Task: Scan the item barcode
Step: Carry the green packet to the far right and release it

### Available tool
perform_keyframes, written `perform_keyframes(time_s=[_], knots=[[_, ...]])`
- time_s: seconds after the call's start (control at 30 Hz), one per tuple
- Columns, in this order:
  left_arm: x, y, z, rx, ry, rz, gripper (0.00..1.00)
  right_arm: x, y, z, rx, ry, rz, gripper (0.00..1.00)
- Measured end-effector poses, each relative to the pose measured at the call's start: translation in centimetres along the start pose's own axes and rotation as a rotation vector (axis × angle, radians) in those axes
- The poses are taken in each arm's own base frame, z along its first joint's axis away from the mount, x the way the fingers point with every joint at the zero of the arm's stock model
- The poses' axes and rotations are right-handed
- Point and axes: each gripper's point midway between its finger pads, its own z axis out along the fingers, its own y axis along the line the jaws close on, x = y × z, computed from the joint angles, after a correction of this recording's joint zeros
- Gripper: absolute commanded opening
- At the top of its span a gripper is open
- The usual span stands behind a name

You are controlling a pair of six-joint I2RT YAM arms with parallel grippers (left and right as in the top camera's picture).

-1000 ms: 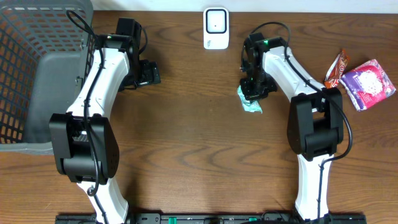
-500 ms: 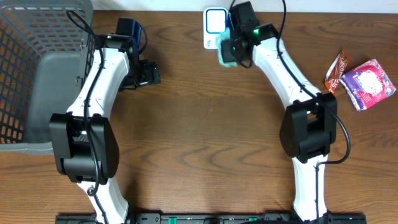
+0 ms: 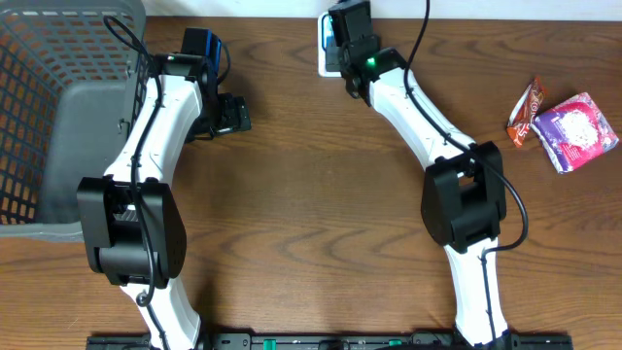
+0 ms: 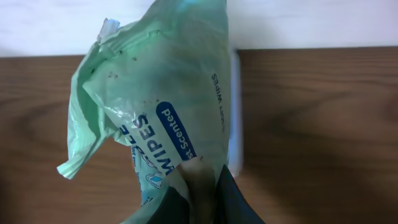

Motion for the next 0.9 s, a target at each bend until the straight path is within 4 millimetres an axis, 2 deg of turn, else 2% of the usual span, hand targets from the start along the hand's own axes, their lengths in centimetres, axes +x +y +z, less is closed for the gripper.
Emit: perform_keyframes(time_s=[0.13, 0.3, 0.4, 0.47, 0.5, 0.6, 0.63, 0.67, 0.7, 0.73, 0.9], knots=[[0.0, 0.0, 0.0, 0.000, 0.000, 0.000, 0.98, 0.1, -3.6, -0.2, 0.133, 0.018, 0.004, 0.01], [0.0, 0.0, 0.0, 0.000, 0.000, 0.000, 0.98, 0.5, -13.1, -2.4, 0.349, 0.127, 0.027, 0.01], [0.0, 0.0, 0.0, 0.000, 0.000, 0.000, 0.98, 1.2, -20.7, -4.2, 0.483, 0.211, 0.077, 0.01], [0.0, 0.0, 0.0, 0.000, 0.000, 0.000, 0.98, 2.2, -26.0, -4.8, 0.551, 0.263, 0.136, 0.07], [0.0, 0.0, 0.0, 0.000, 0.000, 0.000, 0.98, 3.0, -27.7, -4.8, 0.564, 0.286, 0.160, 0.11], [0.0, 0.0, 0.0, 0.000, 0.000, 0.000, 0.98, 5.8, -31.4, -4.6, 0.577, 0.355, 0.219, 0.13], [0.0, 0.0, 0.0, 0.000, 0.000, 0.000, 0.98, 7.0, -32.6, -4.7, 0.586, 0.385, 0.239, 0.22], [0.0, 0.0, 0.0, 0.000, 0.000, 0.000, 0.98, 7.9, -33.6, -4.7, 0.591, 0.404, 0.256, 0.59], [0.0, 0.0, 0.0, 0.000, 0.000, 0.000, 0.98, 8.7, -34.4, -4.7, 0.596, 0.420, 0.272, 0.77], [0.0, 0.0, 0.0, 0.000, 0.000, 0.000, 0.98, 9.3, -35.1, -4.7, 0.600, 0.430, 0.290, 0.99], [0.0, 0.0, 0.0, 0.000, 0.000, 0.000, 0.98, 11.1, -36.9, -5.6, 0.601, 0.487, 0.334, 0.99]])
